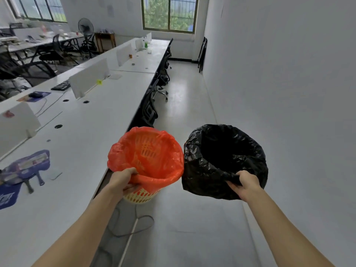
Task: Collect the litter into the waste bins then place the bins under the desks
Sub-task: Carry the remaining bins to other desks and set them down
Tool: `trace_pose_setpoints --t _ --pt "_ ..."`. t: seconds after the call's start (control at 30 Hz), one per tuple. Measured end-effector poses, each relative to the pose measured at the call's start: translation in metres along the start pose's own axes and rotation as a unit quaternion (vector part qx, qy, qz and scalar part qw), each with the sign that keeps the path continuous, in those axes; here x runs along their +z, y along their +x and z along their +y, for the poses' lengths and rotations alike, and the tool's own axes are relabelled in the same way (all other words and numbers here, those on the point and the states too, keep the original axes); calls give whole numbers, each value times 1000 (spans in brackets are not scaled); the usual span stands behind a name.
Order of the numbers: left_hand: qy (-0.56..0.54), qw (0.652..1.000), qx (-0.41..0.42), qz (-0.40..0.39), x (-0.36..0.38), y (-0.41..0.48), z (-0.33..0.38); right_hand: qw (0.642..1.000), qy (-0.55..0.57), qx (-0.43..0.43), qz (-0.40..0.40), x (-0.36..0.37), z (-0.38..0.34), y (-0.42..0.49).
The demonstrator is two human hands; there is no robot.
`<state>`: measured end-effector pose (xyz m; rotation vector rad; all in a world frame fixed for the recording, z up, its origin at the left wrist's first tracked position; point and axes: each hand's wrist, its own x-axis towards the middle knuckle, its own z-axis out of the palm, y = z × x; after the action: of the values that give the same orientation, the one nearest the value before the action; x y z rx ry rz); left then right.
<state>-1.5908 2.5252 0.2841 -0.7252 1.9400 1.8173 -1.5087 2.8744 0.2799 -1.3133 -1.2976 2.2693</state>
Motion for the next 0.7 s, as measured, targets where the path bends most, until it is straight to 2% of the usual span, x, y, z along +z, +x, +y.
trace_pose_setpoints --t 0.37,0.7 --pt "120 992 2 -26 102 234 178 999 28 -12 42 142 -109 192" --pt "184 983 2 -29 223 424 302 998 53 -2 19 289 -217 409"
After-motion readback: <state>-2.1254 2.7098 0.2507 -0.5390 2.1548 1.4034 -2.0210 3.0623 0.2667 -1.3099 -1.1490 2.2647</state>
